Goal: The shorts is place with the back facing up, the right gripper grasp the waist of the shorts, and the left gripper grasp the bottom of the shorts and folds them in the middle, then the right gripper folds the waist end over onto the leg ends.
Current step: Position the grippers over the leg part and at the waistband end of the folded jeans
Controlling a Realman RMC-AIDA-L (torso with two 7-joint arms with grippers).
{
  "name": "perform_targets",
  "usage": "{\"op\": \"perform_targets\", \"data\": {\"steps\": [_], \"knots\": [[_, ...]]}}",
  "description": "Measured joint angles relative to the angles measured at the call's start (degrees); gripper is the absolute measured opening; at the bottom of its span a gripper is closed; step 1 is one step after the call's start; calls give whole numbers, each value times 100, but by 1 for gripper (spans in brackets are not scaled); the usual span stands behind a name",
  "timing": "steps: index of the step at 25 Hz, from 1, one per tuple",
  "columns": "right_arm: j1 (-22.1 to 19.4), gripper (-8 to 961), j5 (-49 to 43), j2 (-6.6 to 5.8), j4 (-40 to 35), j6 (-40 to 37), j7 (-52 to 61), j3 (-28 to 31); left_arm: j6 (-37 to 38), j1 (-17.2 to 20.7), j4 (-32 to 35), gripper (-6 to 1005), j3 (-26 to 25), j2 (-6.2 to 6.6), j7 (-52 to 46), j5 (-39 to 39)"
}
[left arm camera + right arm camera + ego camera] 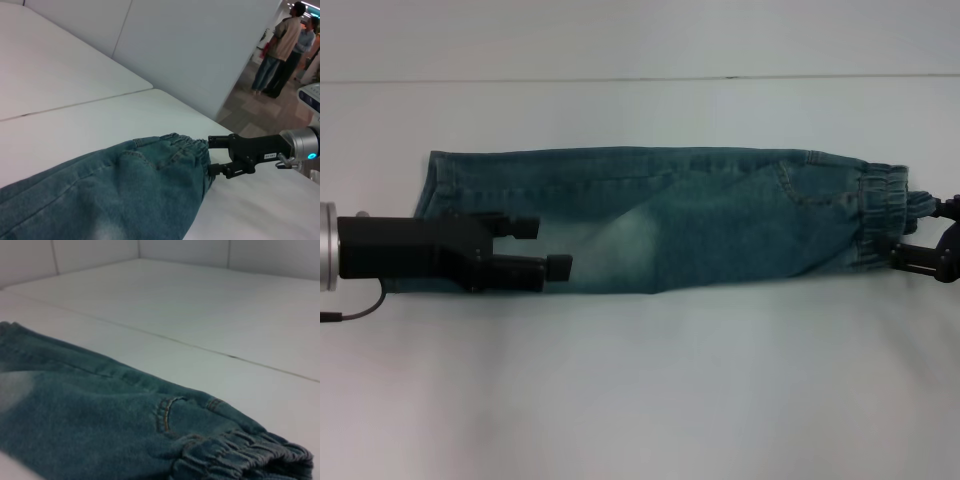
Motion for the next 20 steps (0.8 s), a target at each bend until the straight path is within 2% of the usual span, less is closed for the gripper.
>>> {"op": "perform_targets", "data": {"steps": [6,10,20], "knots": [[273,916,-466,-115,186,72,192,-70,-15,21,-68,861,0,-24,15,52],[318,907,-567,-81,186,170,162,-111,-21,53,-71,855,-13,-39,15,58],[172,824,-506,-12,19,-170,-228,-48,-57,66,-71,840,-19,-36,34,60]]}}
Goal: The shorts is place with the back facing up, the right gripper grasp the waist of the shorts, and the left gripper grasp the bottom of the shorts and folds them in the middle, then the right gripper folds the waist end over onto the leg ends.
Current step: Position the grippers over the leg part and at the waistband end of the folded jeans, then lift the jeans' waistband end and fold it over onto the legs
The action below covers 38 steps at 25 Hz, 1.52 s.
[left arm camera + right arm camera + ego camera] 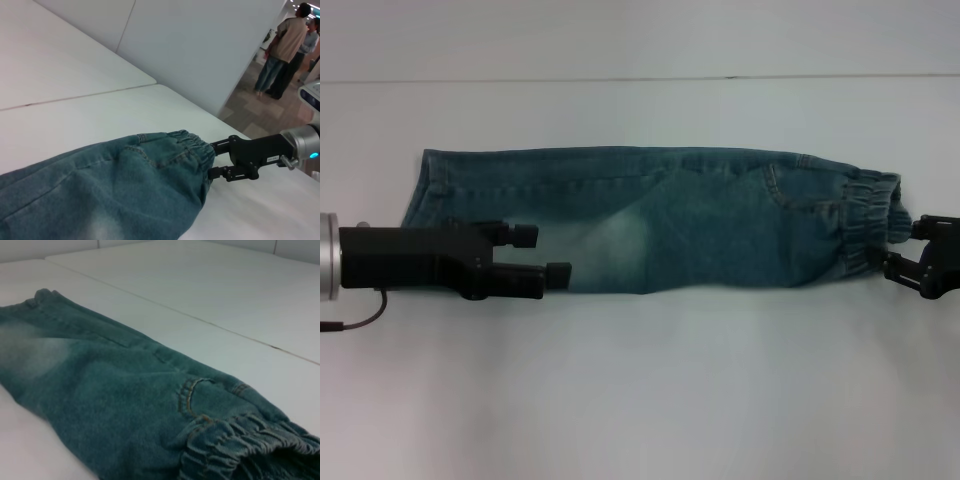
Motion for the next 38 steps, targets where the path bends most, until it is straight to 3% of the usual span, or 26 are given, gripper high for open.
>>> {"op": "perform_targets", "data": {"steps": [3,8,13,19,26,33,38], "knots": [[-9,574,0,29,-4,-1,-55,2,-29,-15,0,835,16,0,7,0],[-14,328,2,37,37,28,-220,75,-33,-21,1,828,25,-23,58,-6],[-39,158,65,102,39,-29,-413,198,-124,-2,1,820,5,-99,130,-52],[-153,110,235,149,-313,-609,-397,381,-643,0,-87,811,11,-293,297,-287],[-341,104,423,253,-1352,-1551,196,435,-1508,-212,-1372,801,58,-315,1289,-1226],[-499,100,997,251,-2144,-2342,747,384,-2945,-677,-2930,543,290,-337,2556,-2021],[-417,101,1231,253,-2491,-2645,1130,310,-3358,-1062,-3898,412,315,-339,3337,-2339]]}}
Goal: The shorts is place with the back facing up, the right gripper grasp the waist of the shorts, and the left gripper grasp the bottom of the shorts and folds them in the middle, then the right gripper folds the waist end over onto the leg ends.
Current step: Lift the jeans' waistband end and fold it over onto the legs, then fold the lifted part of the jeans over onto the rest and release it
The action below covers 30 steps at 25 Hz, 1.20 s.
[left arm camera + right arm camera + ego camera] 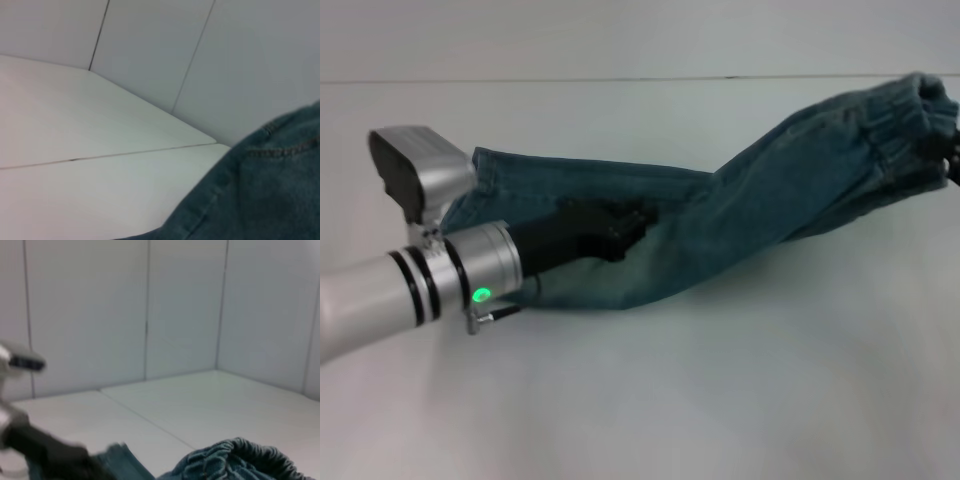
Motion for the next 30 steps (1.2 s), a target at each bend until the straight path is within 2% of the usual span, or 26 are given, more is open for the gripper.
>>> {"op": "perform_targets", "data": {"steps": [2,7,13,17,24,26,27,28,30], "knots": [[62,99,86,-6,-62,-23,111,-116,-11,-74,-280,360,9,1,202,-120],[292,94,289,-14,-282,25,380,-390,14,-199,-907,126,-58,4,635,-239],[791,92,339,-32,-334,117,569,-545,30,-238,-1690,-5,-413,7,1345,-350],[1077,90,333,-35,-250,371,679,-904,88,-243,-2080,0,-722,6,1798,-350],[1561,87,347,-25,207,963,737,-2137,212,-176,-2482,3,-1228,5,2399,-321],[1671,86,347,-25,349,1180,715,-2459,185,-28,-2445,3,-1453,4,2602,-332],[1721,86,346,-27,423,1310,702,-2611,162,288,-2117,3,-1879,13,2730,-350],[1773,86,342,-28,479,1414,694,-2747,162,288,-2117,3,-1879,13,2730,-350],[1872,86,325,-31,560,1590,686,-2961,216,673,-1661,3,-2428,22,2773,-352]]}}
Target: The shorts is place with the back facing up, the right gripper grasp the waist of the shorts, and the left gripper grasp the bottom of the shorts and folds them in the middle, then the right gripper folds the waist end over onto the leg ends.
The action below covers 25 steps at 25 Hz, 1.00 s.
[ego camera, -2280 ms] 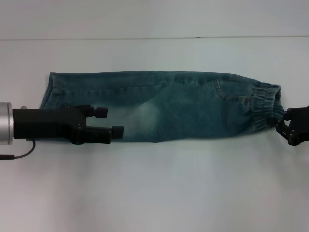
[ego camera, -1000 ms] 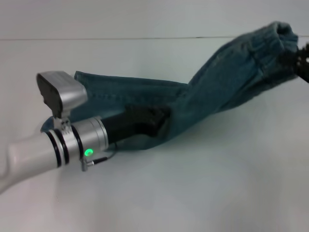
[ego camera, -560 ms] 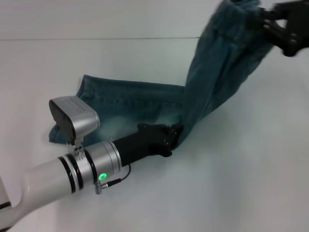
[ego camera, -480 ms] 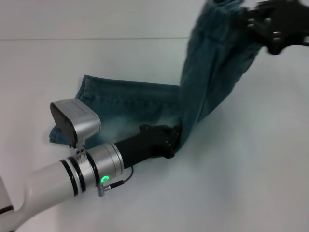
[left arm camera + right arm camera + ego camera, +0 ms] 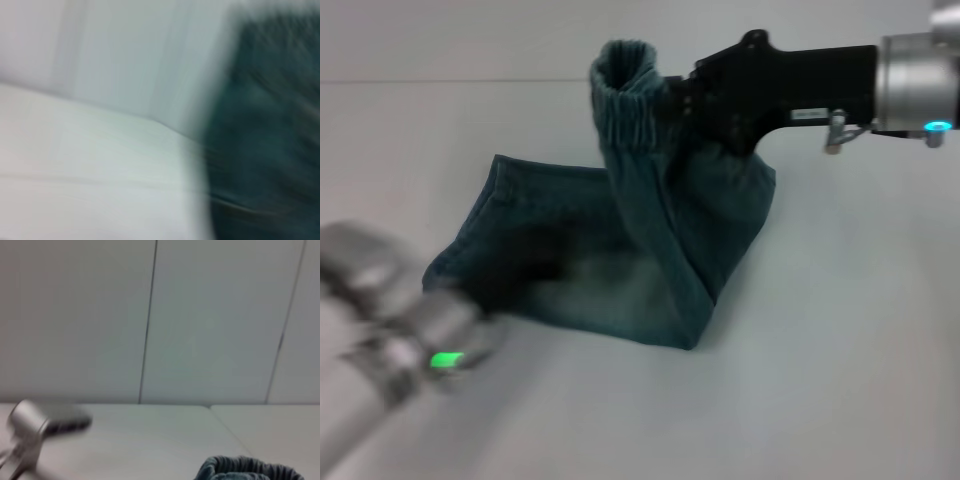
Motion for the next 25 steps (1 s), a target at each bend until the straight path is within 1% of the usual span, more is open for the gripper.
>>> {"op": "perform_targets", "data": {"steps": [1,3,6,7,8,9,12,15,21,23,25], "knots": [[63,86,-10,0,51,82,-1,-98,106,237,311,3,-371,5,-11,4],[171,87,-15,-6,129,188,-2,-243,385,623,887,4,-929,39,-145,3],[350,87,-20,-18,258,385,-2,-483,878,1046,1664,4,-1287,53,-638,2],[426,87,-23,-18,311,455,-3,-595,1203,1286,2034,4,-1375,51,-955,1],[514,87,-29,-18,372,524,-16,-733,1340,1366,2130,4,-1413,55,-1040,-3],[595,87,-33,-18,433,605,-38,-876,1340,1366,2130,4,-1413,55,-1040,-3],[891,86,-61,-12,668,862,-111,-1302,1690,1610,2257,5,-1527,51,-1137,-12],[1185,86,-139,18,956,1195,-272,-1723,1883,1724,2263,5,-1563,35,-1144,-12],[1549,87,51,92,1445,2273,-720,-2722,2115,1850,2219,6,-1560,14,-1153,28],[1743,120,119,90,1695,2468,-781,-2908,2122,1868,2196,6,-1545,10,-1154,35],[1863,154,162,96,1875,2560,-869,-2960,2117,1876,2162,6,-1531,10,-1154,47]]}}
